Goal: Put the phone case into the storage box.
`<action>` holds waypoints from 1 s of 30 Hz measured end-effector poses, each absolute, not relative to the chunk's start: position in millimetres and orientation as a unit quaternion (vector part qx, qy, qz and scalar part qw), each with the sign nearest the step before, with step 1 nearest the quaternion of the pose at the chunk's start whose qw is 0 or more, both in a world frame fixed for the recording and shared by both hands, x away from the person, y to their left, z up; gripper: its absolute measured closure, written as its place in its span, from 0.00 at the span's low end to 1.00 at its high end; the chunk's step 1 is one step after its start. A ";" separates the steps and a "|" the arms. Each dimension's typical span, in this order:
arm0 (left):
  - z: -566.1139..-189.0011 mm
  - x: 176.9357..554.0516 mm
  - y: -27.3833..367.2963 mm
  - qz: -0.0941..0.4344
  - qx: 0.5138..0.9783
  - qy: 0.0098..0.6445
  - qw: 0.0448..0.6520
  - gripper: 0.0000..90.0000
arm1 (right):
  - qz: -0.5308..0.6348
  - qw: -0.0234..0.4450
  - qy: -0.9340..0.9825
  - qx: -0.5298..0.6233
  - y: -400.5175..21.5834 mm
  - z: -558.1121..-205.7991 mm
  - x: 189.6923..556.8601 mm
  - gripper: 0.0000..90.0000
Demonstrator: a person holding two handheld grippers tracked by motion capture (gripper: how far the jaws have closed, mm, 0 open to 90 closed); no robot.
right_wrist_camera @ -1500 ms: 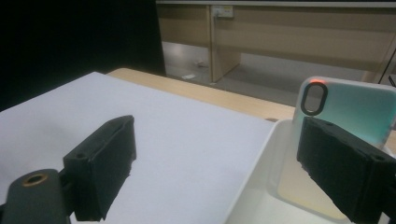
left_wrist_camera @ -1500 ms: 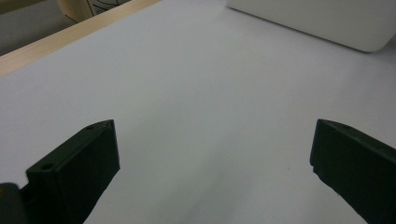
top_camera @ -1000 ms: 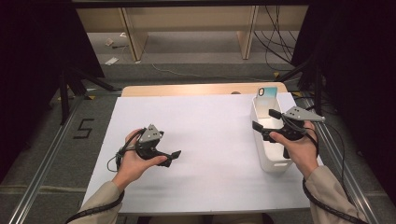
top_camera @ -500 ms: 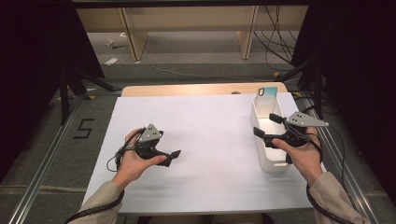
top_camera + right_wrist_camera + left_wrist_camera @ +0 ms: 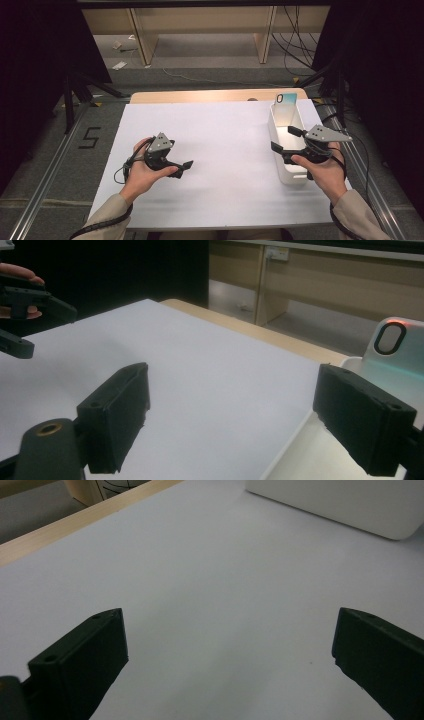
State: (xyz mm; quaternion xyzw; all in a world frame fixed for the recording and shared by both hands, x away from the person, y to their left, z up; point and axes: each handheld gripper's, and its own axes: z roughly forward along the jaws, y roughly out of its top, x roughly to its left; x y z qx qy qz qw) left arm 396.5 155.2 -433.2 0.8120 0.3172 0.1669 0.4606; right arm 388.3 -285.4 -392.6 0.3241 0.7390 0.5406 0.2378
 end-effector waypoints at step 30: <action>-433.7 396.9 155.4 0.167 0.811 0.319 0.462 0.01 | 0.542 0.225 0.746 0.315 -289.6 -402.7 379.5 0.19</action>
